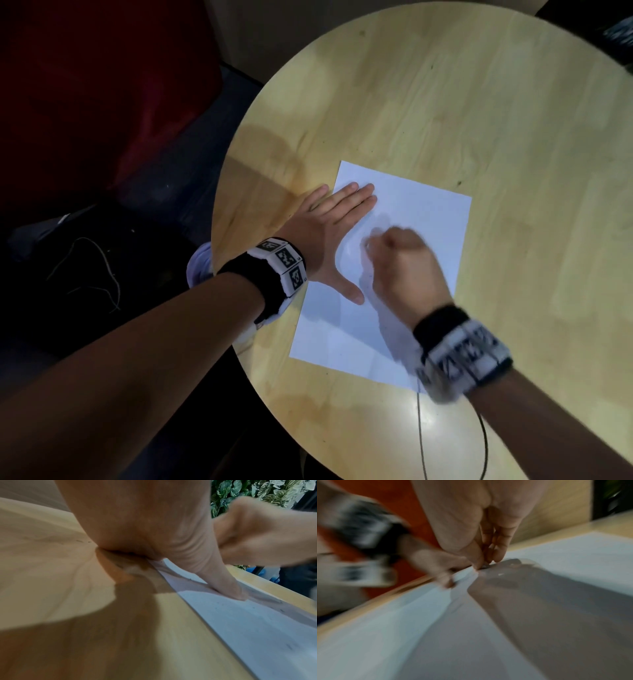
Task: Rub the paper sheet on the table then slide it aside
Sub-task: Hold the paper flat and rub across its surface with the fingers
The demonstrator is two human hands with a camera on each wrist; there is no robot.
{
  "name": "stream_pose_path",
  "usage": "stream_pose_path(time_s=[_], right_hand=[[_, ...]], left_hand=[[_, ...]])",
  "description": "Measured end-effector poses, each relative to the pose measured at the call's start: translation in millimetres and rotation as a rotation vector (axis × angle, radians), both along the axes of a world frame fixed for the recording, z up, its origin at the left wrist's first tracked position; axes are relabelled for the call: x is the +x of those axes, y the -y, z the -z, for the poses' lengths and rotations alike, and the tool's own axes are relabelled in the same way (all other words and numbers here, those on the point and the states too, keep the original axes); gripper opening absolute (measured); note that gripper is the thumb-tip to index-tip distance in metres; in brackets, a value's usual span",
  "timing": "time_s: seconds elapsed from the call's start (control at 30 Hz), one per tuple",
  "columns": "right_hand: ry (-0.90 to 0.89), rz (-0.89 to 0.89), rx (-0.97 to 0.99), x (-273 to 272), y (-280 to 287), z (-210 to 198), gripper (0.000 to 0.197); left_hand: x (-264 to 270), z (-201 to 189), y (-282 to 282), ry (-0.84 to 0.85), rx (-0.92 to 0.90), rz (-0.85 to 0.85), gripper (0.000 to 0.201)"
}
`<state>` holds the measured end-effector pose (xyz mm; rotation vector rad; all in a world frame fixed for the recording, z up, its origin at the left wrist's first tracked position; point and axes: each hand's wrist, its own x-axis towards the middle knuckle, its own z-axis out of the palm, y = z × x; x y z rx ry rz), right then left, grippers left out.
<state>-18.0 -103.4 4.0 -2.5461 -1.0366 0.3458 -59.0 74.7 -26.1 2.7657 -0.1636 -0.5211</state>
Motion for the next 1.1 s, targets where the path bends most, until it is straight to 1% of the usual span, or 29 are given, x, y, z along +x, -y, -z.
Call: stream_pose_path(time_s=[0.07,0.1,0.13,0.23,0.27,0.3,0.33,0.4,0.43,0.47,0.53,0.6,0.67,0.73,0.8,0.83,0.87,0.93,1.0,1.03,1.1], right_hand=[[-0.081,-0.104,0.03,-26,13,-9,0.02],[-0.078,-0.147,0.033,-21,12,-10,0.023],[-0.064,-0.15,0.021,-7,7,-9,0.021],[0.086,0.023,-0.012,42,-16,1,0.012],[0.086,0.064,-0.011,45,-18,4,0.011],[0.075,0.067,0.001,38,-17,4,0.011],[0.042,0.035,0.016,24,-13,0,0.014],[-0.053,-0.097,0.032,-10,1,-10,0.026],[-0.072,-0.155,0.025,-16,6,-13,0.032],[-0.08,-0.187,0.016,-11,5,-15,0.034],[-0.037,-0.148,-0.014,16,-6,-9,0.027],[0.048,-0.036,-0.031,41,-20,-2,0.019],[0.055,0.052,-0.02,35,-22,2,0.017],[0.004,0.018,0.012,5,-10,-2,0.026],[-0.079,-0.084,0.017,-20,4,-12,0.035],[-0.087,-0.125,0.006,-19,5,-15,0.033],[-0.075,-0.138,-0.011,-9,2,-15,0.027],[0.002,-0.066,-0.039,25,-10,-8,0.011],[0.08,0.036,-0.038,49,-22,-2,0.009],[0.079,0.054,-0.023,47,-22,0,0.01],[0.013,0.021,-0.013,18,-12,-2,0.014]], left_hand=[[-2,2,0,0.021,-0.005,-0.001,0.152],[-2,1,0,0.021,0.003,0.0,0.152],[0,0,0,0.009,0.013,0.006,0.153],[3,-2,1,-0.048,0.019,0.015,0.157],[3,-3,1,-0.051,0.016,0.013,0.158],[3,-2,1,-0.043,0.016,0.012,0.157],[2,-2,1,-0.027,0.019,0.012,0.156],[0,0,0,0.002,0.023,0.008,0.153],[0,0,0,0.002,0.023,0.006,0.152],[0,0,0,-0.005,0.024,0.005,0.152],[3,-2,1,-0.028,0.023,0.009,0.155],[4,-1,1,-0.05,0.015,0.001,0.157],[4,-1,1,-0.045,0.007,-0.007,0.157],[3,0,2,-0.01,0.011,-0.015,0.156],[1,1,2,0.02,0.013,-0.021,0.154],[1,1,2,0.023,0.014,-0.021,0.154],[1,1,2,0.014,0.012,-0.019,0.155],[3,0,2,-0.025,0.008,-0.009,0.157],[4,-2,2,-0.055,0.018,-0.005,0.159],[5,-2,2,-0.058,0.02,-0.005,0.159],[3,-2,2,-0.042,0.014,-0.011,0.157]])
